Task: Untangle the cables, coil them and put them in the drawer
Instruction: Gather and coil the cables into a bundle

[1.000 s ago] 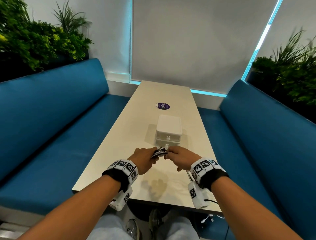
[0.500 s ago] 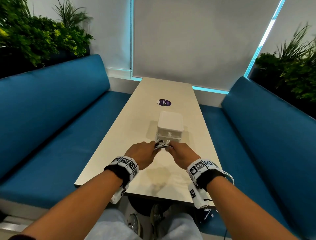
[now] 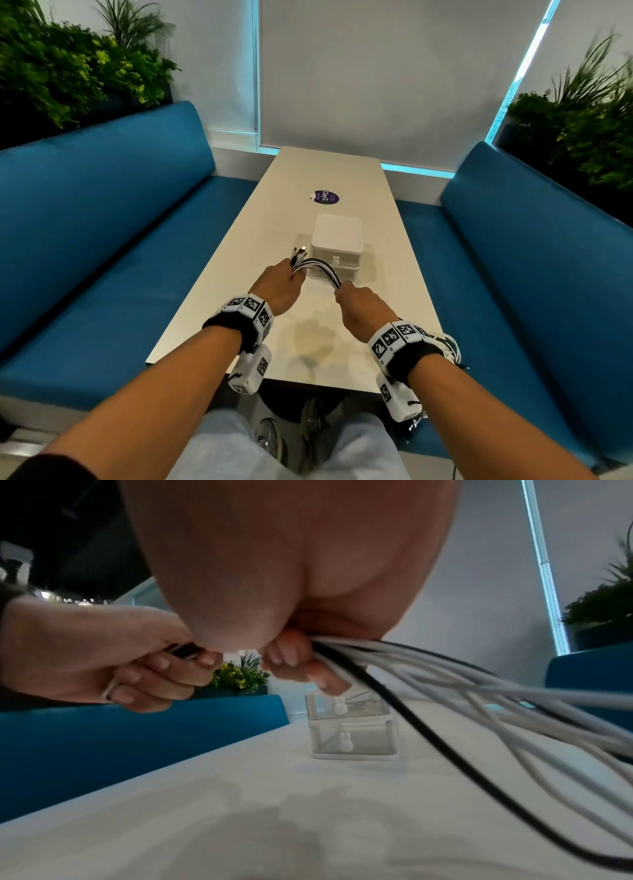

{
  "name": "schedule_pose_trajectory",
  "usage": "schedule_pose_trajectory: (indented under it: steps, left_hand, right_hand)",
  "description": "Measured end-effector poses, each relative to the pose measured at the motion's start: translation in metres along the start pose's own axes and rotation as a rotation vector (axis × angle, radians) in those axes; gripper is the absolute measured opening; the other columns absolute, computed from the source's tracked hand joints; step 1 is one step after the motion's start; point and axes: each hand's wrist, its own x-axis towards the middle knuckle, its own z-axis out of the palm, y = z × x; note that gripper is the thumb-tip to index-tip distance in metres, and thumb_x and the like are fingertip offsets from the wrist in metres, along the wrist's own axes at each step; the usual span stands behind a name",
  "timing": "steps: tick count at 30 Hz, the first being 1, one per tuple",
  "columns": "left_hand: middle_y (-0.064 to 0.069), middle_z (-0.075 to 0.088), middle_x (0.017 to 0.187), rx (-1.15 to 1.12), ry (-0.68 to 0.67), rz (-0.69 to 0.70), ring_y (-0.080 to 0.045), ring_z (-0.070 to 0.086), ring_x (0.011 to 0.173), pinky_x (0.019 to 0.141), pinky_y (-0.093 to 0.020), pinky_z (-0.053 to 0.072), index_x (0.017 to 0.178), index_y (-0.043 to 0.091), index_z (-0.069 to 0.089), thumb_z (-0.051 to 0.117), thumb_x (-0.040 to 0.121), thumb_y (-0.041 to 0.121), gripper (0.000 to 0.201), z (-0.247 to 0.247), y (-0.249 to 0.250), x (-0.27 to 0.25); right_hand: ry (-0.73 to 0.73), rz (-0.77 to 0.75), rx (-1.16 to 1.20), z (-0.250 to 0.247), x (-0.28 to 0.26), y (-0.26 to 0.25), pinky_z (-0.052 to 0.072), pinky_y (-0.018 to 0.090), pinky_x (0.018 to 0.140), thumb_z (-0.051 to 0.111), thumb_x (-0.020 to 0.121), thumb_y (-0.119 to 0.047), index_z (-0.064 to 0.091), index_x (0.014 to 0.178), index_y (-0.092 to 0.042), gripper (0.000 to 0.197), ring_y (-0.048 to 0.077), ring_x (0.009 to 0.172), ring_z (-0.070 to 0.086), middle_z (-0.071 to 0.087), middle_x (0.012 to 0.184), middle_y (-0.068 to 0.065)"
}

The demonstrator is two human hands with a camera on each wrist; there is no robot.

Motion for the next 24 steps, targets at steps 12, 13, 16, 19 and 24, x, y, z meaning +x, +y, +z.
schedule_pose_trajectory:
  steps: [12,13,16,19,24]
  left_hand:
    - [-0.004,0.054,0.058,-0.445,-0.187,-0.017,-0.022,0.05,0.051,0.052,-0.029,0.04,0.076,0.018,0.05,0.047,0.095,0.057,0.044,0.022,0.031,-0.027]
    - [-0.004,0.055,0.056,-0.405,-0.163,-0.024,-0.023,0.051,0.05,0.053,-0.029,0.041,0.072,0.018,0.051,0.046,0.096,0.054,0.044,0.018,0.033,-0.023]
    - [0.0,0.055,0.056,-0.283,-0.097,0.033,-0.023,0.051,0.053,0.053,-0.028,0.037,0.068,0.019,0.051,0.043,0.101,0.045,0.042,0.006,0.032,-0.016]
    - [0.0,0.06,0.061,-0.242,-0.005,0.021,-0.023,0.055,0.055,0.049,-0.027,0.036,0.068,0.017,0.056,0.039,0.103,0.045,0.048,-0.001,0.016,-0.009]
    - [-0.006,0.074,0.069,-0.538,0.11,-0.122,-0.019,0.07,0.06,0.045,-0.021,0.045,0.092,0.0,0.068,0.039,0.104,0.045,0.054,-0.012,-0.008,-0.001]
  right_hand:
    - [-0.068,-0.162,0.14,0.011,0.003,-0.034,0.039,0.029,0.068,0.044,0.093,-0.001,0.065,0.1,-0.002,0.022,0.025,0.079,0.058,0.067,0.097,0.017]
    - [-0.053,-0.163,0.187,0.01,0.006,-0.035,0.039,0.028,0.068,0.044,0.094,-0.001,0.063,0.101,-0.002,0.021,0.024,0.079,0.057,0.067,0.098,0.017]
    - [-0.043,-0.176,0.276,0.008,0.013,-0.039,0.046,0.036,0.07,0.044,0.096,-0.011,0.055,0.098,-0.009,0.011,0.028,0.078,0.057,0.066,0.095,0.018]
    - [-0.137,-0.18,0.24,0.008,0.013,-0.038,0.046,0.034,0.066,0.051,0.095,-0.027,0.05,0.094,-0.018,0.01,0.023,0.074,0.056,0.065,0.093,0.009]
    - [-0.285,-0.04,0.075,0.031,0.004,-0.009,0.052,0.046,0.084,0.042,0.098,-0.034,0.054,0.109,-0.018,0.024,0.034,0.091,0.063,0.064,0.103,0.012]
